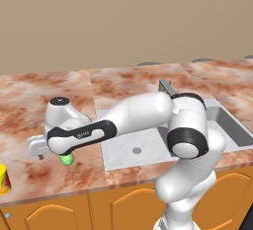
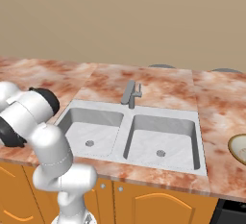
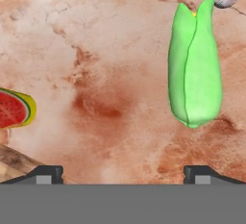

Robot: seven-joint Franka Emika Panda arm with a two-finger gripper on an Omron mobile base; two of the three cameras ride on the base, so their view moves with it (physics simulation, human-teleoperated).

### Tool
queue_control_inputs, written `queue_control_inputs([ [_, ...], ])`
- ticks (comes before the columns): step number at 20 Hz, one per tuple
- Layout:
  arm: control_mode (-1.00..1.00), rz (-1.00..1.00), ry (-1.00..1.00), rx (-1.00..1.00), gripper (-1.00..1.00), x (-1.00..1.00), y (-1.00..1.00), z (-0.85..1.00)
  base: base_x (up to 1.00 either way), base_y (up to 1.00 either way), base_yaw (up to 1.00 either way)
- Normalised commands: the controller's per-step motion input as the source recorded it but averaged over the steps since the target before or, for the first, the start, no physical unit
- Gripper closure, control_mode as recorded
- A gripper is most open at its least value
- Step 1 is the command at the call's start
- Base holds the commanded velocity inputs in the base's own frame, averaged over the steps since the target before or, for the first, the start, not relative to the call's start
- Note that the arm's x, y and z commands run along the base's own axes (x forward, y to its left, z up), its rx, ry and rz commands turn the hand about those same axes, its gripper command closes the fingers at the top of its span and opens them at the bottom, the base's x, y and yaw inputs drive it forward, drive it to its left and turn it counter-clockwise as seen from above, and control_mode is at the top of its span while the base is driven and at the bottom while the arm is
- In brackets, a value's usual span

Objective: Remove the corn and garlic from the sink. Then move the bowl and cup from the counter to the sink for washing.

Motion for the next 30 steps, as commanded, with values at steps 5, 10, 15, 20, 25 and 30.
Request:
queue_control_inputs([
  [5, -1.00, 0.00, 0.00, 0.00, -1.00, -0.15, 0.13, 0.15, 0.00, 0.00, 0.00],
  [10, -1.00, 0.00, 0.00, 0.00, -1.00, -0.13, 0.21, 0.11, 0.00, 0.00, 0.00],
  [15, -1.00, 0.00, 0.03, 0.00, -1.00, -0.07, 0.23, 0.06, 0.00, 0.00, 0.00],
  [20, -1.00, 0.00, 0.00, 0.00, -1.00, -0.01, 0.25, 0.06, 0.00, 0.00, 0.00],
  [25, -1.00, 0.00, 0.00, 0.00, -1.00, -0.01, 0.26, 0.08, 0.00, 0.00, 0.00],
  [30, -1.00, 0.00, 0.00, 0.00, -1.00, -0.04, 0.27, 0.08, 0.00, 0.00, 0.00],
])
